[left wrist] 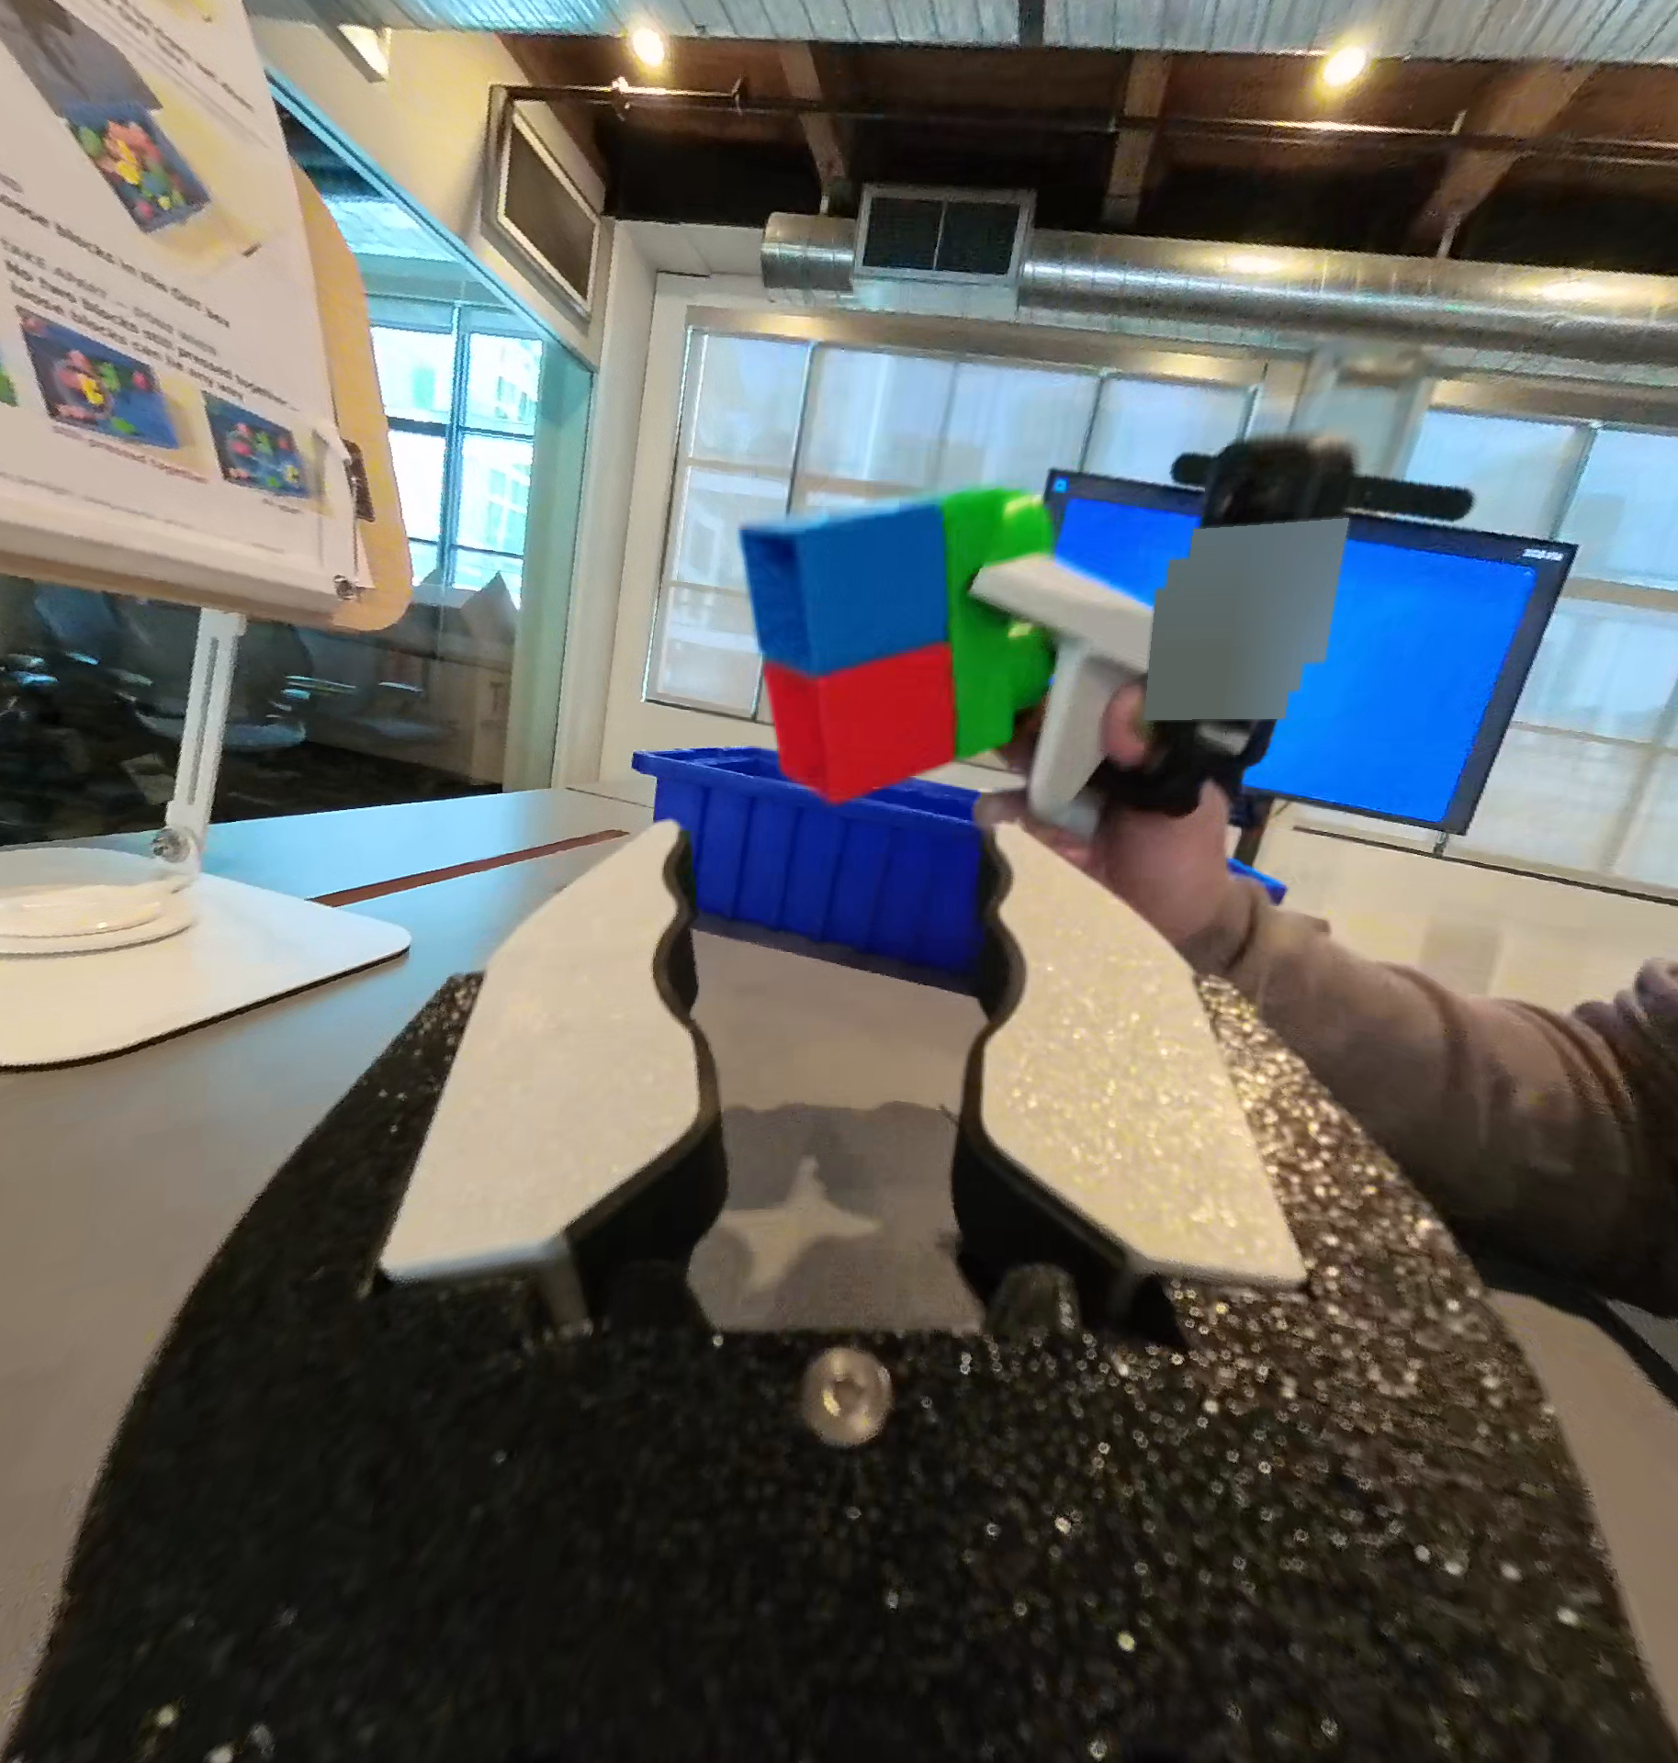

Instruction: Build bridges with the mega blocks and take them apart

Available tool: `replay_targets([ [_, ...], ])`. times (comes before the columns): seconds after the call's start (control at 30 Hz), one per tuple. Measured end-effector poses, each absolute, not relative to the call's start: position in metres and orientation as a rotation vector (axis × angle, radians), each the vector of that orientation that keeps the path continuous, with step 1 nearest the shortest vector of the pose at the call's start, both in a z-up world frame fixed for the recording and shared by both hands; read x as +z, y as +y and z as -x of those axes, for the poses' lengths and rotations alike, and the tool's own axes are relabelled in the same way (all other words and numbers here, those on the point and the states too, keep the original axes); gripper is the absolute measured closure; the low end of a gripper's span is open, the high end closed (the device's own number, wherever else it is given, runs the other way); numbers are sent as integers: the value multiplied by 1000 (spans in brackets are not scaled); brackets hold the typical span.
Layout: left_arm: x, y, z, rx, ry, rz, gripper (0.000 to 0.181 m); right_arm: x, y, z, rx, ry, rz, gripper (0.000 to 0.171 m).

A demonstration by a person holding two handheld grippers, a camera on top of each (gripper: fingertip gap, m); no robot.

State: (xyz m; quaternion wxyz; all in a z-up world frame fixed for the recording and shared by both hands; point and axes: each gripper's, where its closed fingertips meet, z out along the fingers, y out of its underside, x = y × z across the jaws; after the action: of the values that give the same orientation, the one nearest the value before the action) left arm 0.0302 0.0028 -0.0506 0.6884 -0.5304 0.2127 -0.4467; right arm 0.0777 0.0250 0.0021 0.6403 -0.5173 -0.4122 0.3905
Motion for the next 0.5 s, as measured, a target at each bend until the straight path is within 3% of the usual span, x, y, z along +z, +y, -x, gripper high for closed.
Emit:
replay_targets([
  [0.3,-55,4,-34,-996,489,1246,120,-60,32,-65,1204,-1012,1261,136],
  [0.5,-62,6,-41,-968,521,1301,107,-55,19,-64,1479,-1015,1199,136],
])
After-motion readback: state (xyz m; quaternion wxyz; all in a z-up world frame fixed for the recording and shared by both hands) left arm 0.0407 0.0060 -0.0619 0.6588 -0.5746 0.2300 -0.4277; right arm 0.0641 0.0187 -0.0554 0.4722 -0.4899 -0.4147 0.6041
